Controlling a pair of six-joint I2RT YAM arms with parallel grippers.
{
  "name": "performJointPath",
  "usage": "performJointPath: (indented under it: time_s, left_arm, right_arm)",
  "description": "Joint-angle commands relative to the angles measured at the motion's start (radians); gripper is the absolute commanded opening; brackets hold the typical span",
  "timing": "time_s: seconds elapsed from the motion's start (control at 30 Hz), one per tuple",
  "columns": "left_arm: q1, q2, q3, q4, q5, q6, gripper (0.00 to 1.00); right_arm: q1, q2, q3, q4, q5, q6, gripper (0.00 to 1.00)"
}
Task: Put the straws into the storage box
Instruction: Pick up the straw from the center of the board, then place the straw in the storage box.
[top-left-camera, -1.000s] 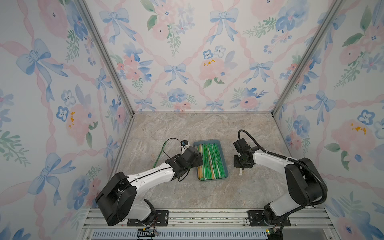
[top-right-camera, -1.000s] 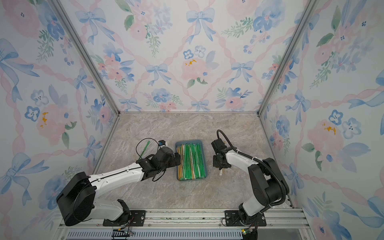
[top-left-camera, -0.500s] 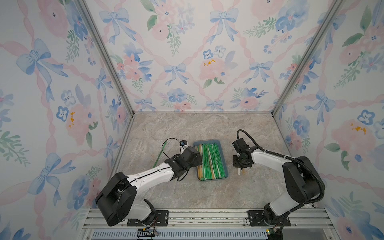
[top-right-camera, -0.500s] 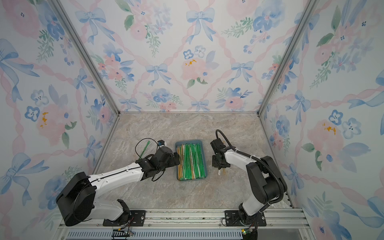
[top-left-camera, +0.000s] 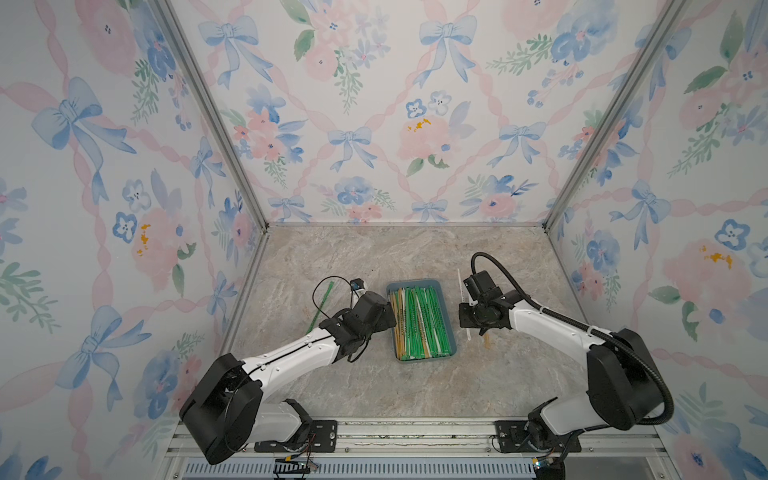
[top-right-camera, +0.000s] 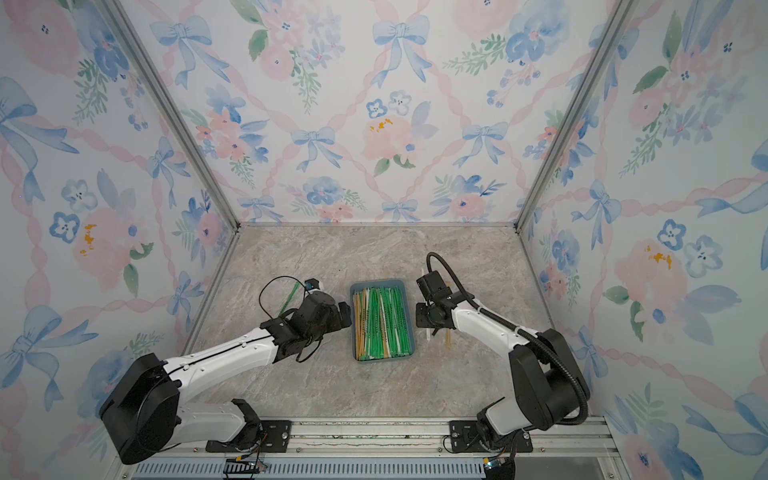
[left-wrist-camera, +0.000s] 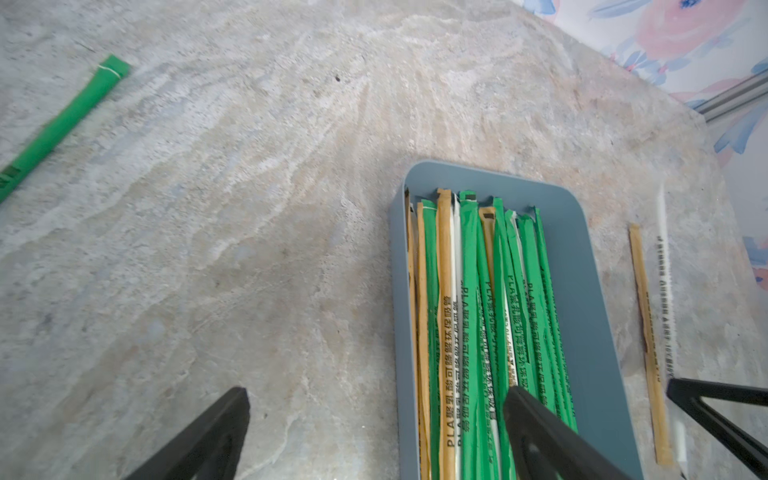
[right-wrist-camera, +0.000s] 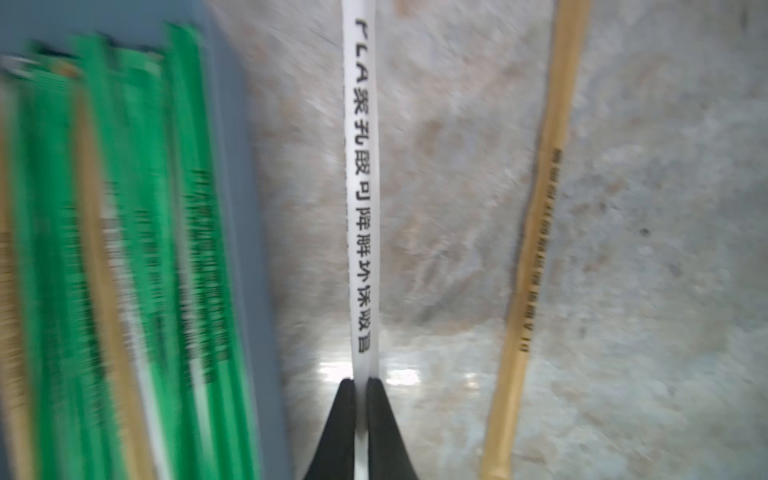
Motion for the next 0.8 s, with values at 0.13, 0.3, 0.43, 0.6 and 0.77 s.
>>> performJointPath:
  time_s: [0.13, 0.3, 0.43, 0.6, 0.77]
  left_arm:
    - [0.088, -0.073, -0.059, -0.004, -0.001, 0.062, 0.98]
    - [0.14, -0.096, -0.086, -0.006, 0.028, 0.077, 0.98]
    - [0.167, -0.106, -0.104, -0.007, 0.024, 0.08, 0.98]
    - [0.207, -0.094, -0.102, -0.017, 0.027, 0.103, 0.96]
    - [0.252, -0.035, -0.068, -0.054, -0.004, 0.151, 0.93]
  right_arm:
    - [0.158, 0.042, 0.052, 0.135, -0.171, 0.069, 0.1]
    - [0.193, 0.136, 0.082, 0.092, -0.132, 0.084, 0.1]
    - [0.196, 0.162, 0.091, 0.049, -0.085, 0.084, 0.12]
    - [0.196, 0.164, 0.102, -0.008, -0.033, 0.066, 0.13]
    - [0.196, 0.151, 0.108, -0.044, -0.001, 0.055, 0.21]
